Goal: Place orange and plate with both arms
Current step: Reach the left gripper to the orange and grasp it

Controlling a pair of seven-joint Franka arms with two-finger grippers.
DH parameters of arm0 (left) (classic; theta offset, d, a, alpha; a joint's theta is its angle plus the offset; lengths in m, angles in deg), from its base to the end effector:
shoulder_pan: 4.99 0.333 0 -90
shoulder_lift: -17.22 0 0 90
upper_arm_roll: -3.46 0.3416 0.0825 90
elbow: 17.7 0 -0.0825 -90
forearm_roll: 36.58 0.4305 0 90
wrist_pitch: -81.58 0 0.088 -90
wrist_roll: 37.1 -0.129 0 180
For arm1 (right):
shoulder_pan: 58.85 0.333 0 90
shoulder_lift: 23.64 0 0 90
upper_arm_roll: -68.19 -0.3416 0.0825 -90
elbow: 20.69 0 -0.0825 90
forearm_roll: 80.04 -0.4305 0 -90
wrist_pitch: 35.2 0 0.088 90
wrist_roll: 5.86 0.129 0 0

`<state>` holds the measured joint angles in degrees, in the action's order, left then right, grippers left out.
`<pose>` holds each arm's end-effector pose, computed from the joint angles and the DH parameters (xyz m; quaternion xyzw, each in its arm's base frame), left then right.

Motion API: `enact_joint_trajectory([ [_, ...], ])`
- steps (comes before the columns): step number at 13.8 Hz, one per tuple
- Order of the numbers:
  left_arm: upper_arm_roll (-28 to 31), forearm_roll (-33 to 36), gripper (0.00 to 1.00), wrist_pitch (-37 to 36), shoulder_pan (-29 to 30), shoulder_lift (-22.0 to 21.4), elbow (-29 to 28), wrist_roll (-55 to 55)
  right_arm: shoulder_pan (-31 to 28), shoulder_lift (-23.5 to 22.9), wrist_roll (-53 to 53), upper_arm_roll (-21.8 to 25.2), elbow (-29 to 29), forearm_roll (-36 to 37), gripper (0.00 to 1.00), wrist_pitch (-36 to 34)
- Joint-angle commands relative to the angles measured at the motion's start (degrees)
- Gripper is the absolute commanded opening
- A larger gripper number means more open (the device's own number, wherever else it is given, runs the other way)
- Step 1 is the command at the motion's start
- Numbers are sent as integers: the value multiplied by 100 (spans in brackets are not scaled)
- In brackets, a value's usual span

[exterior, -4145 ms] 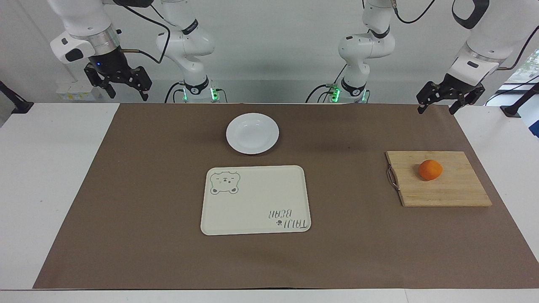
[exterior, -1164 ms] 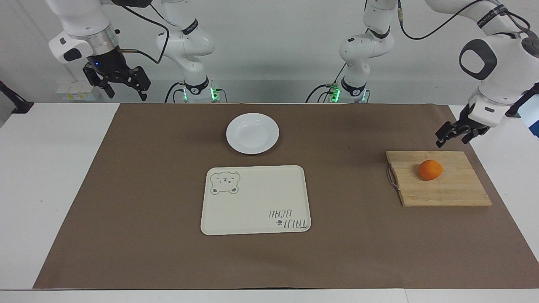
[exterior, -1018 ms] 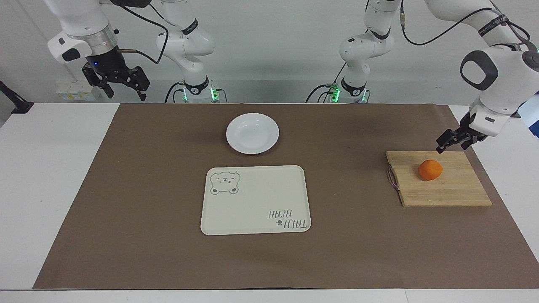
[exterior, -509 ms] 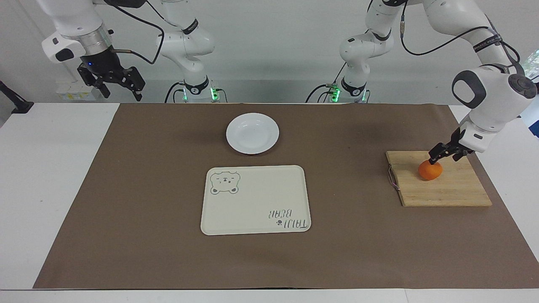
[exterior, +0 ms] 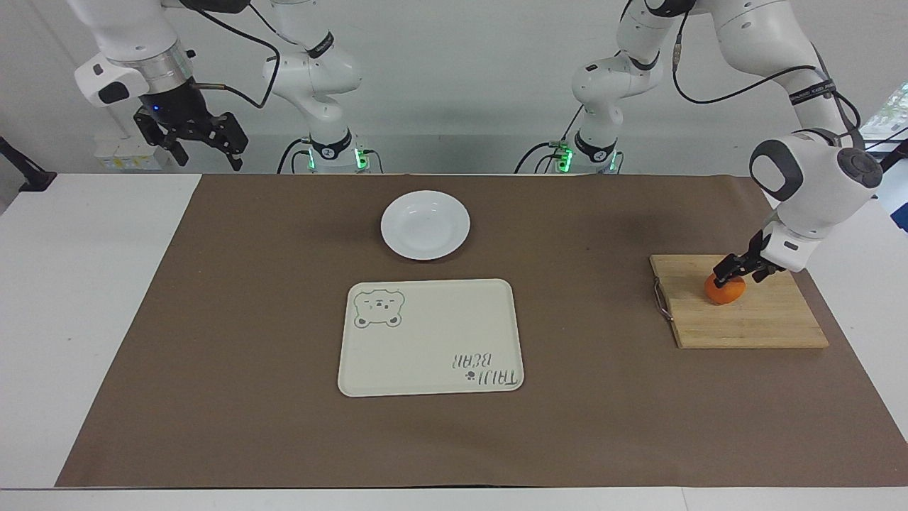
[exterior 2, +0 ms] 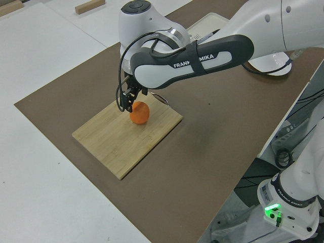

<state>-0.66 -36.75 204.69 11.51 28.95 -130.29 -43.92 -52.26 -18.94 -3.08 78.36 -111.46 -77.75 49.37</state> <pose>0.6225 0.1376 0.3456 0.9987 0.0500 -0.0087 0.0101 0.5614 -0.0450 0.6600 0.9982 -0.0567 -0.0138 0.0126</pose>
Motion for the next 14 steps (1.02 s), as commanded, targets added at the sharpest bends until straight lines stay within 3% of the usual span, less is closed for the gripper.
enact_joint_trajectory([
  [1, -45, 113, 100, 362, 133, 145, -149, -74, -79, 111, -32, -67, -143, -9, 100, 121],
  [13, -45, 122, 100, 644, 177, 93, -668, -21, -88, 111, 65, -58, -125, -211, 100, 77],
  [14, -45, 122, 95, 636, 177, 93, -668, -47, -79, 102, 74, -76, -116, -211, 100, 77],
])
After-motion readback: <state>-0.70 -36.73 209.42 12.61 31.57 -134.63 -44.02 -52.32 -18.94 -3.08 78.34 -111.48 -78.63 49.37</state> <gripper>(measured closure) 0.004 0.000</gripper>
